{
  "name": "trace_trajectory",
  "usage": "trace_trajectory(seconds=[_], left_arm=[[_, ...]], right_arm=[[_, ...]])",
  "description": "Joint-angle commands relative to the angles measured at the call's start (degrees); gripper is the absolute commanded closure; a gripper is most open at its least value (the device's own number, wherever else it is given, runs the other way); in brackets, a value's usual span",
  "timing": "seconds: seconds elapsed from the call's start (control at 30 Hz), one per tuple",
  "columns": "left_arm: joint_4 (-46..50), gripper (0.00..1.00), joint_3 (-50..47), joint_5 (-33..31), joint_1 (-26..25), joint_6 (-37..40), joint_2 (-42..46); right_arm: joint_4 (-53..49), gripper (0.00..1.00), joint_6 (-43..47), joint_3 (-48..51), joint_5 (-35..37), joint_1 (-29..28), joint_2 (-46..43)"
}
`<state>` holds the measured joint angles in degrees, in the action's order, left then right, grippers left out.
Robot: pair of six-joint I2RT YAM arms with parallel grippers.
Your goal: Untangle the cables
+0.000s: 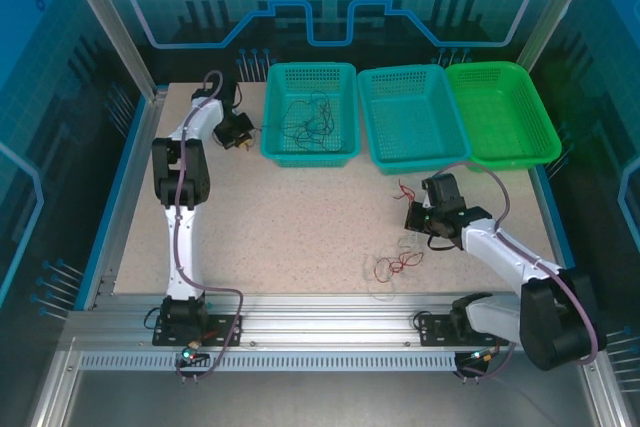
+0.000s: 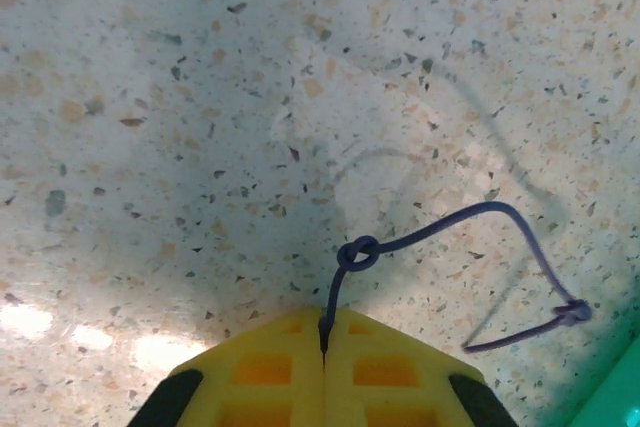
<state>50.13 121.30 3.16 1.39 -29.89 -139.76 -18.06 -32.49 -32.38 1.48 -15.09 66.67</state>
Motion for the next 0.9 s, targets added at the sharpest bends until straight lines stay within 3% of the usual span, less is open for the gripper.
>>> trace_trajectory(seconds=[0.0,0.17,0.4,0.57,0.7,0.73,0.83,0.87], left_arm=[[0.75,1.00,-1.67,-2.31,1.06,-0.14,9.80],[-2.46,1.00,-2.73,2.02,0.54,-0.83,19.96],[-9.55,1.00,-0.89,7.81,-7.26,-0.21,23.68],[-16.31,1.00,-0.88,1.83,-14.65,4.97,19.55],[-19.17,1.00,0.34,-2.17,-16.80,4.75,14.10],[-18.76,0.97,1.45,-2.27,-17.10,4.83,12.81],[-17.48,0.40,3.03,-2.40,-17.80,7.05,12.82],[-18.04,0.30,2.06,-2.67,-17.98,8.26,14.31]], right_arm=[[-1.66,0.99,0.49,-0.84,0.63,-0.57,-1.93],[-2.50,0.99,0.57,-0.40,1.23,-0.64,-4.12],[-3.28,0.99,0.41,0.21,1.59,-0.66,-6.15],[-4.24,0.99,0.41,0.30,1.69,-0.64,-7.81],[-5.32,0.98,0.54,0.30,1.85,-0.68,-9.42],[-5.76,0.98,0.79,0.25,1.99,-0.70,-9.84],[-7.04,0.98,1.42,0.06,2.68,-0.64,-11.22],[-7.23,0.98,1.62,0.14,2.81,-0.66,-11.62]])
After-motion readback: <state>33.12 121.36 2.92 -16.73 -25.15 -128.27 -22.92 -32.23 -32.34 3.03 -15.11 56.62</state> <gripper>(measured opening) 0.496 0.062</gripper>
